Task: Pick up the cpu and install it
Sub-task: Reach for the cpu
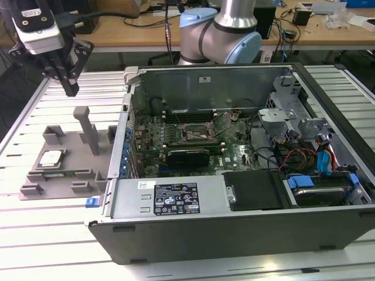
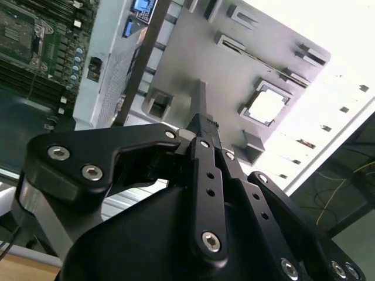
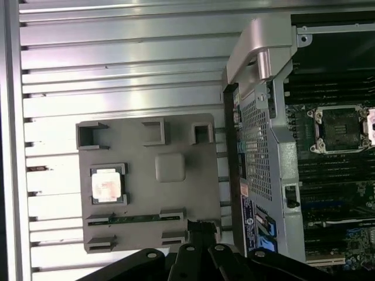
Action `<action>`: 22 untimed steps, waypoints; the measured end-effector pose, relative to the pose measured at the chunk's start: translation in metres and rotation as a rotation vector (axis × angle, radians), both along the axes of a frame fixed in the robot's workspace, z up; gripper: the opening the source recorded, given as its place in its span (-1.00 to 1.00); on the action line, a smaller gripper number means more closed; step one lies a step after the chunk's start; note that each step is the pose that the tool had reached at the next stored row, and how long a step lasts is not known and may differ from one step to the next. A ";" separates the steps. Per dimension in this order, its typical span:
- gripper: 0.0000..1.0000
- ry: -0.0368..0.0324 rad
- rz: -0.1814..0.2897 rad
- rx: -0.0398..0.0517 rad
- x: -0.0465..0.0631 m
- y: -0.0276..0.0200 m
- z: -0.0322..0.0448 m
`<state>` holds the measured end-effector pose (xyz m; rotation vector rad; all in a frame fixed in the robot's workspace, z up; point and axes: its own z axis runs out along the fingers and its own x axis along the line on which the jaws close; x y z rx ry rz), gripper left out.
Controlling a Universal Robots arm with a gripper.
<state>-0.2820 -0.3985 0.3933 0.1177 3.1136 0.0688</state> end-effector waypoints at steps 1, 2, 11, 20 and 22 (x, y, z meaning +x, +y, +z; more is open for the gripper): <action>-0.79 0.0000 0.000 0.0000 -0.002 0.0000 0.0000; -0.79 0.0000 0.000 0.0000 -0.007 0.0000 0.0000; -0.79 0.0001 0.000 -0.0001 -0.035 0.0001 0.0001; -0.79 0.0000 0.000 0.0000 -0.065 0.0007 0.0000; -0.79 0.0000 0.000 0.0000 -0.070 0.0014 -0.0003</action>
